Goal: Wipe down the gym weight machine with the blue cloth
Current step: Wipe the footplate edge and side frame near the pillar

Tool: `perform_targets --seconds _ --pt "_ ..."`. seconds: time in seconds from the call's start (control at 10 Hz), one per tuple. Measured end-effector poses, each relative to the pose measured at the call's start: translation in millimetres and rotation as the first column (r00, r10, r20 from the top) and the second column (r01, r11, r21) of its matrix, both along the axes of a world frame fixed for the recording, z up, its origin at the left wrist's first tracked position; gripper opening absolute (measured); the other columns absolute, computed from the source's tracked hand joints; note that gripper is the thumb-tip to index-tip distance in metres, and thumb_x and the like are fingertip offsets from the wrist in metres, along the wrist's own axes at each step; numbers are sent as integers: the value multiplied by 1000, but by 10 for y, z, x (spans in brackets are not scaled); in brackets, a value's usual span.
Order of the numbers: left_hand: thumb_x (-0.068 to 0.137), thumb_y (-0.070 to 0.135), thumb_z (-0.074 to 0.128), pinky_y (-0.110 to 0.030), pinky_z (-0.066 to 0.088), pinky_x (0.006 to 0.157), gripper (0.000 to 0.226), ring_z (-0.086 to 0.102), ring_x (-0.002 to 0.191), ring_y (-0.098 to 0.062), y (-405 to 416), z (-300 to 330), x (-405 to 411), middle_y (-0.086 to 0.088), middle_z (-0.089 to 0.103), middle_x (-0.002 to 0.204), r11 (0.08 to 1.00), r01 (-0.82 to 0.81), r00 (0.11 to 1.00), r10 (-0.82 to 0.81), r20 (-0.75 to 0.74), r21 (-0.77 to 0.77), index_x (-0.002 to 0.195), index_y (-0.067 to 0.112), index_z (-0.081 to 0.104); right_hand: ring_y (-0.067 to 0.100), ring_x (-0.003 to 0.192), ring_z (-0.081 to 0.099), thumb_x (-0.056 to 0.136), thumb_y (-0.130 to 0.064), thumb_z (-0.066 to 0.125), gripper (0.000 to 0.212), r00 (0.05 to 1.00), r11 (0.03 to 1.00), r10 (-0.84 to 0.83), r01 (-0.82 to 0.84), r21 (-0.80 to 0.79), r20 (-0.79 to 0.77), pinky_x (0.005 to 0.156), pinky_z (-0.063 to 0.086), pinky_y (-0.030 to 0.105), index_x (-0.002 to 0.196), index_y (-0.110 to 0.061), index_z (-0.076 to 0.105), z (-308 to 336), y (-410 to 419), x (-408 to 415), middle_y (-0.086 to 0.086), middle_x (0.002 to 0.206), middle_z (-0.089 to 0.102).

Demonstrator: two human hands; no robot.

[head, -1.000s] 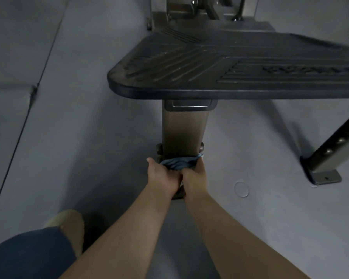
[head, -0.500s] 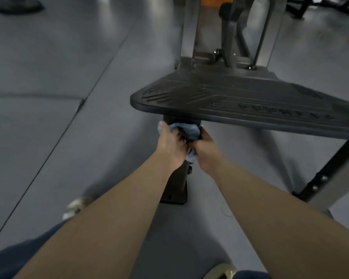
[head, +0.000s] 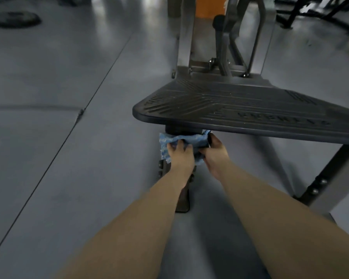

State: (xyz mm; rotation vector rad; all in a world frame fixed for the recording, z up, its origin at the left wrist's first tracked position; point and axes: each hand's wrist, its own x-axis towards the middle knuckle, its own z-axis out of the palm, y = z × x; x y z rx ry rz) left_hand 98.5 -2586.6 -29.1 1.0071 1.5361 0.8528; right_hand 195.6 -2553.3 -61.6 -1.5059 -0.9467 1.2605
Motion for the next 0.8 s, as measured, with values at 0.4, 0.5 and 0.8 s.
perform_targets --seconds 0.4,0.5,0.8 --pt "89 23 62 -24 16 114 72 9 143 -22 271 -364 474 -6 -3 156 885 -405 889 440 -126 229 144 6 18 18 89 60 95 -1 40 28 915 975 107 -173 -139 -388 72 47 27 108 -16 60 -240 440 208 6 102 65" --pt "93 28 56 -33 9 118 78 -5 145 -26 343 -490 558 -13 -12 156 901 -373 893 414 -178 224 147 2 7 36 119 52 88 -5 41 36 882 966 65 -174 -193 -466 103 43 41 120 -2 57 -330 551 191 24 128 56" --pt "83 37 36 -58 42 89 57 53 108 -55 464 -1046 724 -43 53 112 872 -284 657 480 -581 399 115 -10 37 39 117 53 94 -16 30 41 880 892 299 -395 -219 -370 104 41 42 116 2 60 -661 767 183 20 124 58"
